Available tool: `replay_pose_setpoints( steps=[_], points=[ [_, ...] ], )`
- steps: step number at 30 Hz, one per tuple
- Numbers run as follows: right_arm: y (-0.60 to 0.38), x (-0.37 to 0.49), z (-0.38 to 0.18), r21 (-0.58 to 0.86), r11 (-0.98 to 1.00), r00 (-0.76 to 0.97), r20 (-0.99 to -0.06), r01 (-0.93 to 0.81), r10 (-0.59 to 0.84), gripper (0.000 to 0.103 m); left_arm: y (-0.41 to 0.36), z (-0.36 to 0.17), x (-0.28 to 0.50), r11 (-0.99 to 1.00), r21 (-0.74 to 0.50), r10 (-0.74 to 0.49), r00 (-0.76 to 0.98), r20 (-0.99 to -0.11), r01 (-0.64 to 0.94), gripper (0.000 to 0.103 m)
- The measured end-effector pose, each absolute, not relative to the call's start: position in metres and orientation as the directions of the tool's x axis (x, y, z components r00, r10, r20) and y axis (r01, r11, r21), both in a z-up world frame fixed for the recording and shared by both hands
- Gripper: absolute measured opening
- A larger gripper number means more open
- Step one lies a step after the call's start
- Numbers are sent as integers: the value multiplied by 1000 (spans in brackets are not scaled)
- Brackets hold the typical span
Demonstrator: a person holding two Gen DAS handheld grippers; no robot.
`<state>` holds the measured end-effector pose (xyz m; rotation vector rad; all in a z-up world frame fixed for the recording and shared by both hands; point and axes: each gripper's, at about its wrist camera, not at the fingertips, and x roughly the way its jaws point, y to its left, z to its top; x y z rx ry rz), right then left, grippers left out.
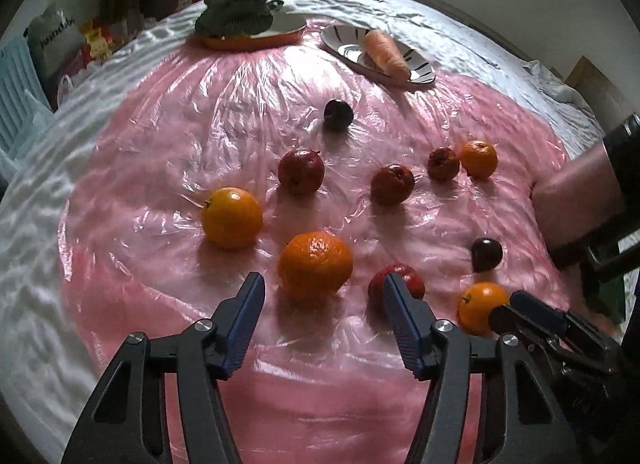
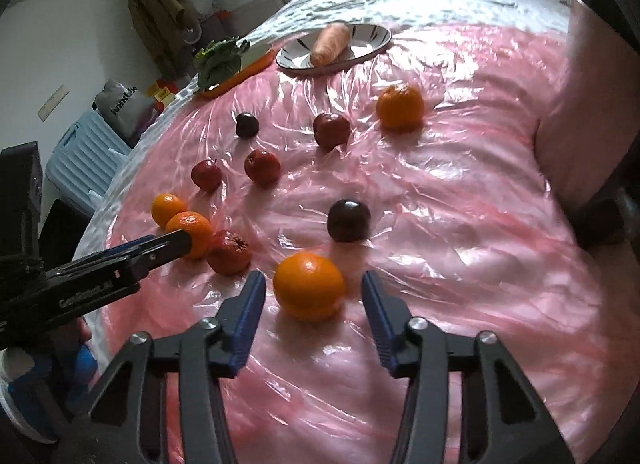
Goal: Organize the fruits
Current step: 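Reach the left gripper to the large orange and close on it while the right gripper grasps another orange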
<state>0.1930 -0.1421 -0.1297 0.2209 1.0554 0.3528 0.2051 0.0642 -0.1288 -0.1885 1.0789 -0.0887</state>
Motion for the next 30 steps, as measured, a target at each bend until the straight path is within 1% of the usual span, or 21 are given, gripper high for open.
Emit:
replay_pose_setpoints(
  steps=[5,8,16,17,21,22,30],
  points=[
    [-140,203,-130,347,922,413,-824,-173,388,82,66,-135,215,976,-216,-179,435,-883,-37,54],
    [-136,209,-135,345,921,385,-836,-184,390,82,69,-138,220,970,-235,-192,419,-887,-53,51],
    [-122,215,-147,301,926,328,-872,-229,365,82,73,-151,228,960,-265,-212,384,-899,-90,48],
    [-121,215,-148,298,926,325,-874,-231,362,81,72,-152,229,960,-266,-212,382,-899,-93,48],
    [-120,217,-151,276,930,314,-885,-243,344,66,73,-155,232,960,-262,-207,377,-903,-101,42],
    [-120,217,-151,275,930,312,-886,-244,344,66,74,-156,232,959,-262,-206,376,-903,-105,40],
    [-126,217,-152,310,919,313,-872,-244,377,65,75,-155,232,955,-275,-213,386,-897,-111,39]
  ],
)
